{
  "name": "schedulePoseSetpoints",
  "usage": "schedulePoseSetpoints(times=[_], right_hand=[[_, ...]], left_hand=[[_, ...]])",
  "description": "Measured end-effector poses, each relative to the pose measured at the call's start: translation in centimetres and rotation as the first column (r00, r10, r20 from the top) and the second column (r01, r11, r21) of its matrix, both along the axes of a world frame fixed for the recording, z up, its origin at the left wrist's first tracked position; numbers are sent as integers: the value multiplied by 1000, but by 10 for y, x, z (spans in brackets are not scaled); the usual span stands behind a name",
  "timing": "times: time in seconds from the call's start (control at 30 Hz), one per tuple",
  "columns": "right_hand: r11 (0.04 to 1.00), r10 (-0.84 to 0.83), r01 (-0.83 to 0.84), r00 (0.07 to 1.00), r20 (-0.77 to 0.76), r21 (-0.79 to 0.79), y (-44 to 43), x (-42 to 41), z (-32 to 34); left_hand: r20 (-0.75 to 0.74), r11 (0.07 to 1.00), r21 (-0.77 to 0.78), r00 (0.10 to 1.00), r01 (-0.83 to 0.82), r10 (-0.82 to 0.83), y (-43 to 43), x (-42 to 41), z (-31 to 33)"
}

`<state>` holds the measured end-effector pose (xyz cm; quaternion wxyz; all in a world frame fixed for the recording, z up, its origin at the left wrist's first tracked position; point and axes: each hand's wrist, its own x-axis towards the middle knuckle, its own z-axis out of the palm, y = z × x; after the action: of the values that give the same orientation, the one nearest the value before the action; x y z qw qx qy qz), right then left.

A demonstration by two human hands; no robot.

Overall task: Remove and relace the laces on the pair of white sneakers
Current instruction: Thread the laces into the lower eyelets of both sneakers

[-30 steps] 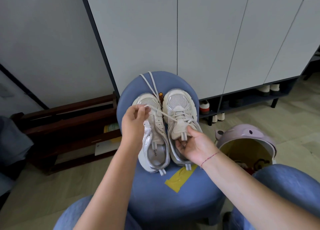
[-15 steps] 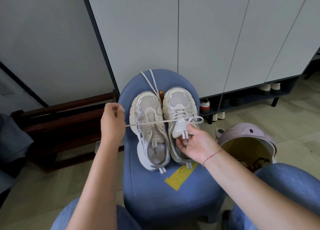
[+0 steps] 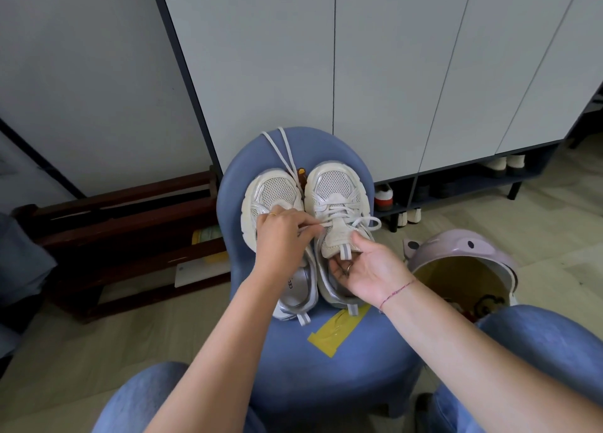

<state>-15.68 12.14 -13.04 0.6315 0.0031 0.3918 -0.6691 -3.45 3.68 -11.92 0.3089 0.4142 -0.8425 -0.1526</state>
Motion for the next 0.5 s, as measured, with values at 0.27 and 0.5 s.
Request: schedulePoseSetpoints(times=[0.27, 0.5], right_hand=[[1000, -6, 6, 1000, 9, 9, 1, -2, -2], [1000, -5, 5, 1000, -17, -14, 1, 0, -1]], left_hand=[[-261, 879, 231, 844, -417, 469, -21, 46, 10], [51, 995, -40, 995, 89, -87, 3, -1, -4]])
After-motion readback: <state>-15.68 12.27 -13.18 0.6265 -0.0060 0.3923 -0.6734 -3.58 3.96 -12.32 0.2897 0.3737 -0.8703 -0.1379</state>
